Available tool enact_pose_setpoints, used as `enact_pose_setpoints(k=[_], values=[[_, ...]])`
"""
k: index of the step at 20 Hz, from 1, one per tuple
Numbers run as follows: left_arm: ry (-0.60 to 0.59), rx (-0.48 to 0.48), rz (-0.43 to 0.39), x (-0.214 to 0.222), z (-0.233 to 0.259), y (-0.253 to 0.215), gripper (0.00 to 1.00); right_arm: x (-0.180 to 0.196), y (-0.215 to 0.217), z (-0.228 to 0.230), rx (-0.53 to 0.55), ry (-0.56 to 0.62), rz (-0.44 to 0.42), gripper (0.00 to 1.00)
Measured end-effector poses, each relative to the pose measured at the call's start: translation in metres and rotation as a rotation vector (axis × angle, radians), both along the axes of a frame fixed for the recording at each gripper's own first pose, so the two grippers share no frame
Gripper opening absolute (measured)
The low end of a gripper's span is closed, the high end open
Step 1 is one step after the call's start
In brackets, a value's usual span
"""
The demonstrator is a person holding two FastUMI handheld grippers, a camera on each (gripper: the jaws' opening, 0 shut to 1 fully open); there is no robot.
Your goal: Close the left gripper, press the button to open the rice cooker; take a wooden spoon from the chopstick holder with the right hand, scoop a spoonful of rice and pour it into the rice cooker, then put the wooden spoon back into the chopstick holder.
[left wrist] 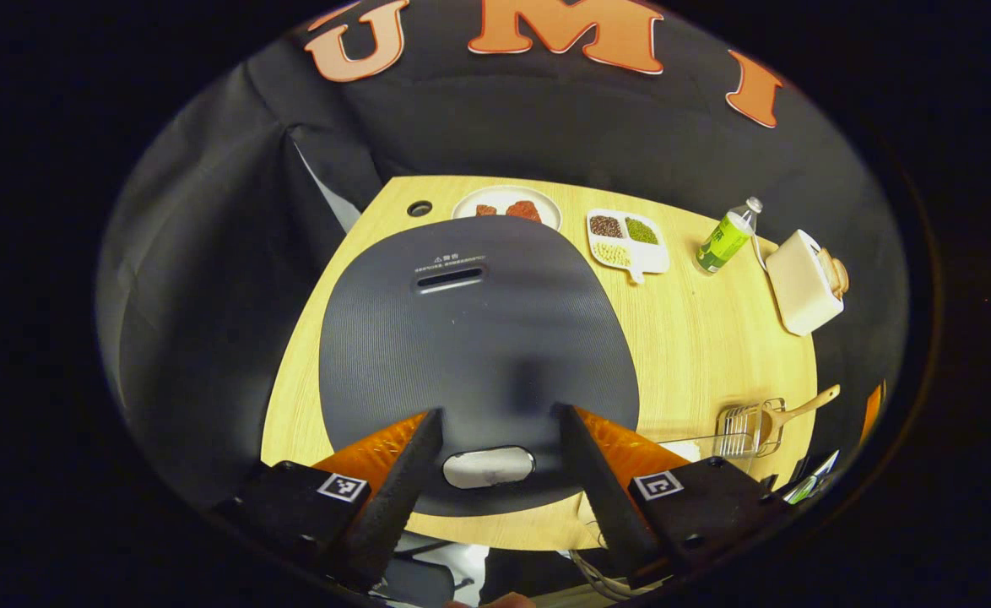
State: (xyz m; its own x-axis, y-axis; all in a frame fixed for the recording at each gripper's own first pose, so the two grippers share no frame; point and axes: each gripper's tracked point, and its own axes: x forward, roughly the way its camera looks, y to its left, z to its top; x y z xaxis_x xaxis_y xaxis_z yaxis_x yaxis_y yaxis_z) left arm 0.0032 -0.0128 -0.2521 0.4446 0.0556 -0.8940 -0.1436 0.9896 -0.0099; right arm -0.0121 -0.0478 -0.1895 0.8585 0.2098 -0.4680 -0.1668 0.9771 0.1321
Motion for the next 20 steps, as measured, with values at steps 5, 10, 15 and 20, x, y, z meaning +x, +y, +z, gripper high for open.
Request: enact_pose_setpoints(k=[5,10,15,20], values=[[-0.164,0.019,-0.041,0.000,0.001,-0.001,0.95,0.003,0.017,0.005,0.001,-0.012,0.039,0.87],[-0.271,0.026,0.012,0.001,0.006,-0.004,0.95,0.007,0.026,0.015,-0.002,-0.042,0.050,0.87],[-0.478,0.046,0.005,0.010,0.052,-0.019,0.95,0.013,0.029,0.030,-0.012,-0.120,0.048,0.89],[-0.618,-0.018,0.015,0.014,0.099,-0.036,0.98,0.013,0.032,0.037,-0.029,-0.154,0.042,0.90]])
